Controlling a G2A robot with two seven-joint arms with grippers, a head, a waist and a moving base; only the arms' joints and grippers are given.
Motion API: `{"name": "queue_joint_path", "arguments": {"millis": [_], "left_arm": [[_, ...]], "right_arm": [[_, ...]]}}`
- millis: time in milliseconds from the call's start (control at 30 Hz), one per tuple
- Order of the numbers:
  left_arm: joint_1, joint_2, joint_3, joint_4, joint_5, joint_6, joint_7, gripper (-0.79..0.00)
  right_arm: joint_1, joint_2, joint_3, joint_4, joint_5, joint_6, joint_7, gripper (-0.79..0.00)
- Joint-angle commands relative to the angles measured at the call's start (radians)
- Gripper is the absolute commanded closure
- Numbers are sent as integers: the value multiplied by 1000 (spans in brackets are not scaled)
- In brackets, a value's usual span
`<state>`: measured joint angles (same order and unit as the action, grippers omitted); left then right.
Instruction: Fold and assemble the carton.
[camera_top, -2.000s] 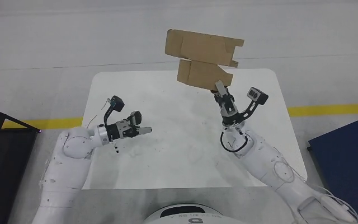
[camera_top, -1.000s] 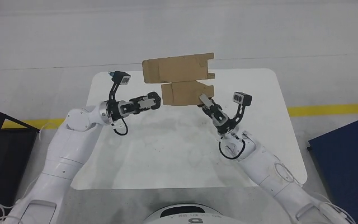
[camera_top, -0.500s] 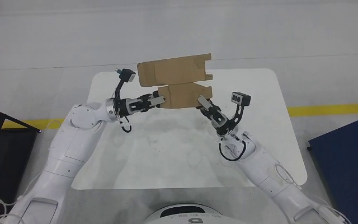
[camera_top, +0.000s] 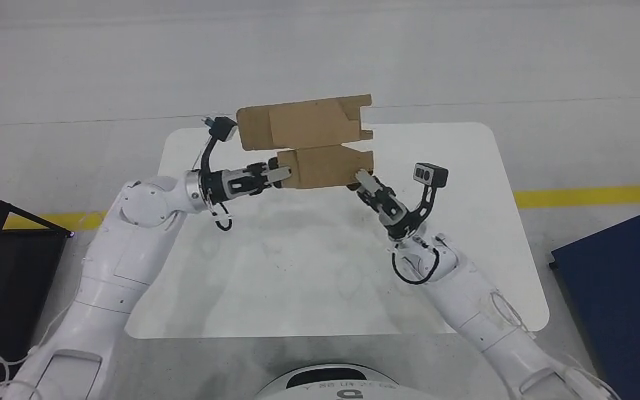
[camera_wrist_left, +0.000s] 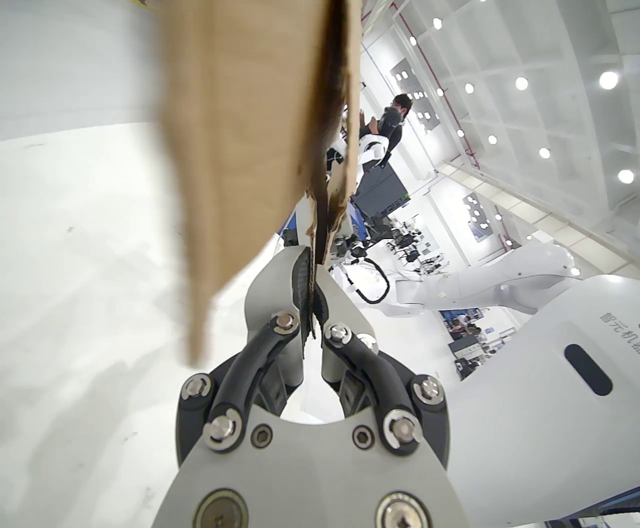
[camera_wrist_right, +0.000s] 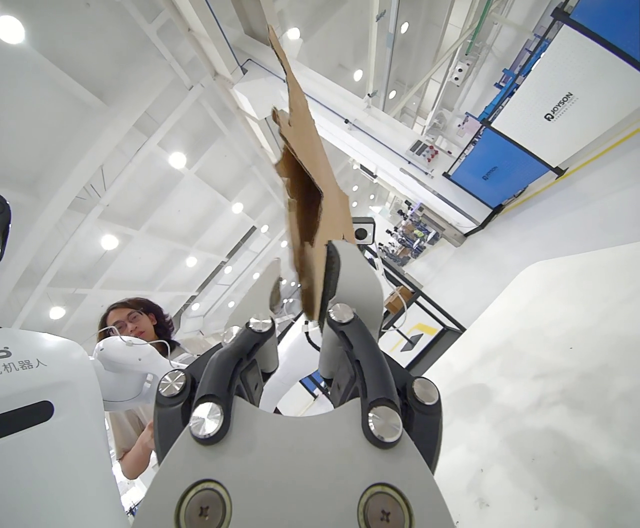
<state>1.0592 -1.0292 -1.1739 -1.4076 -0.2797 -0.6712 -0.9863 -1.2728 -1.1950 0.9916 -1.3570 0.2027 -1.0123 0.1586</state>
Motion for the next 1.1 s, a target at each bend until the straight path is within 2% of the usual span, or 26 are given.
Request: {"name": "queue_joint_path", "arguments": {"millis": [0,100,200,367,600,800,967,1067], "left_arm": [[9,8,-37,-6,146,-10,59,0],[56,19,-93,-70,495,44,233,0],[131,26,-116,-168,864,176,391,0],[227,32,-95,-292,1197,300,469,0],[295,38,-84,-377,1369,310,472,0],[329,45,-100,-415,1455,289,478,0],[372,51,-116,-451,1578,294,539,0],[401,53,-123,-473,1654,314,596,0]], "right_arm": [[-5,1,40,-1,-5,0,-8,-785],[-14,6,126,-14,-116,0,-46,-785],[-31,7,176,-77,-215,0,-84,-785],[3,-3,181,-107,-402,15,-91,-785],[137,-47,59,-29,-517,57,-130,-785],[233,-80,-14,86,-527,59,-151,-785],[282,-104,-50,157,-491,78,-171,-785],[319,-119,-83,213,-474,118,-140,-785]]}}
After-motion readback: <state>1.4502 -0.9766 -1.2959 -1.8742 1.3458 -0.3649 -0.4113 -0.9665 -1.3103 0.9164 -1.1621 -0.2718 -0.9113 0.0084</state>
